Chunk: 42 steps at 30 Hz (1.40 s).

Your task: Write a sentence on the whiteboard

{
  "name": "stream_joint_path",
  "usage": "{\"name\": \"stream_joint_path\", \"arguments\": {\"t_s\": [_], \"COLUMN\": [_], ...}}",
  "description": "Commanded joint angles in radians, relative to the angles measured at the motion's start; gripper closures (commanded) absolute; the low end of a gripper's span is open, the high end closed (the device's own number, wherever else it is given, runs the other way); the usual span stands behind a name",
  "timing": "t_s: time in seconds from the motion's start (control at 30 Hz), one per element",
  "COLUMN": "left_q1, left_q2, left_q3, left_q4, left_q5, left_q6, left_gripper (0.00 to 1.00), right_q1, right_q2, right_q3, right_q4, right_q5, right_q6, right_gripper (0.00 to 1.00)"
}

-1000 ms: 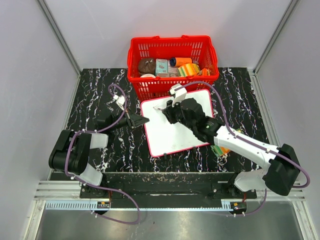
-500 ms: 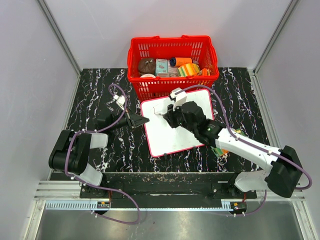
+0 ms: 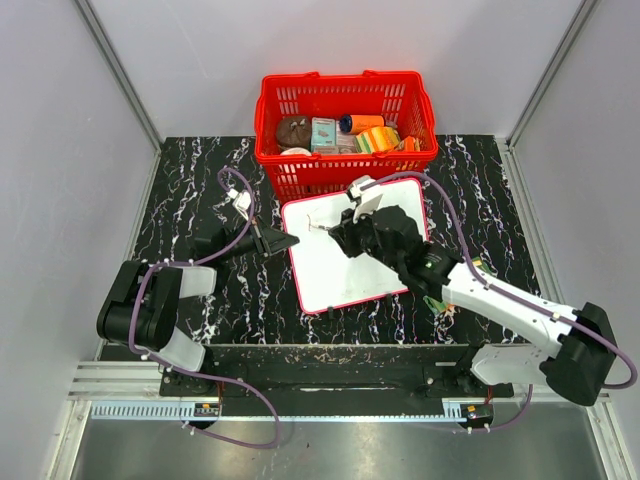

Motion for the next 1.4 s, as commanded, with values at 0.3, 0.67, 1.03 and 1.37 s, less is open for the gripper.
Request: {"name": "stream_joint_path", "arguments": {"t_s": [0.3,0.67,1.03,1.37], "left_q1": [-0.023,-0.026,-0.029,-0.030], "left_q2": [-0.022,-0.032,-0.041,-0.042], "left_q3": [0.018,0.021,0.024,0.024], "left_q4": [-0.003,-0.030,-0.058,-0.062], "left_q5": [-0.006,-0.009,-0.015,-0.018], "left_q6": [0.144,0.164,0.181,0.187], "left_gripper": [1.00,1.00,1.00,1.00], "right_q1": [0.009,0.009,0.009,0.009], "right_q2": [0.016,0.045,0.070,0.073], "right_q3": [0.062,0.072,0.070,0.058], "right_q4": [0.107,0.136,0.127,0.109], "right_q5": [0.083,0.092,0.106,0.129], "right_q6": [-0.021,-0.016,-0.015,-0.021], "right_gripper": [1.00,1.00,1.00,1.00]}}
